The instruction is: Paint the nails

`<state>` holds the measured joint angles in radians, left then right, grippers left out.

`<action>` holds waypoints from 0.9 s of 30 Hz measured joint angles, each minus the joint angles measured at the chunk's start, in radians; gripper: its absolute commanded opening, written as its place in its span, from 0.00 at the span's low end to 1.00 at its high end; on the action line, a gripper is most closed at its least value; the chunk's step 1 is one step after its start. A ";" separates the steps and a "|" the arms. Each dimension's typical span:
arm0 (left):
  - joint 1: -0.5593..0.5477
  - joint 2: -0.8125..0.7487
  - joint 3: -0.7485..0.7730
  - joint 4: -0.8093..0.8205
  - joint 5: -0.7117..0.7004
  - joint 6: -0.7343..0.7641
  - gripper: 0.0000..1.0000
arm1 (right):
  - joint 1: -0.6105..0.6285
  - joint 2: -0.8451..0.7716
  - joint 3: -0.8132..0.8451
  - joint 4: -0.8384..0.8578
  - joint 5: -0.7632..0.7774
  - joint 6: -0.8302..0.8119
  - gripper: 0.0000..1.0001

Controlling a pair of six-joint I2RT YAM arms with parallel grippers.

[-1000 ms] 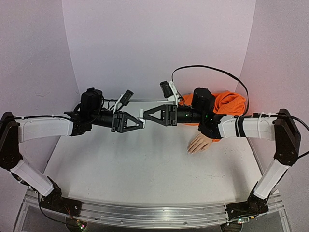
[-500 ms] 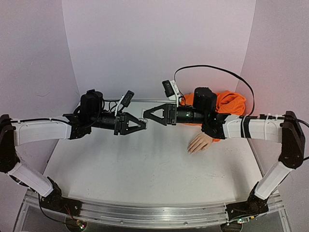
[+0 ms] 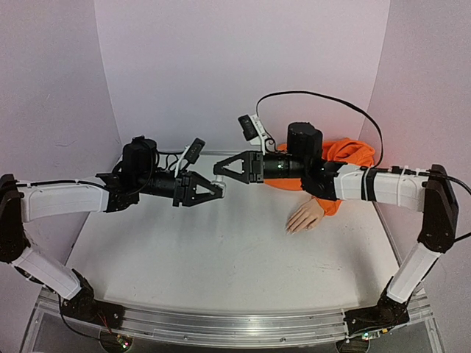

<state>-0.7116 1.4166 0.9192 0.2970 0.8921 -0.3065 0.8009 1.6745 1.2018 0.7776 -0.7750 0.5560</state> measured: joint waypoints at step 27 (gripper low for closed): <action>-0.118 -0.054 -0.050 -0.080 -0.690 0.154 0.00 | 0.129 0.060 0.047 -0.124 0.600 0.029 0.00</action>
<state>-0.8299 1.3624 0.8688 0.2165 0.2020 -0.1520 0.9298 1.7348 1.2488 0.6537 -0.1749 0.5846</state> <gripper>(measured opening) 0.213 0.129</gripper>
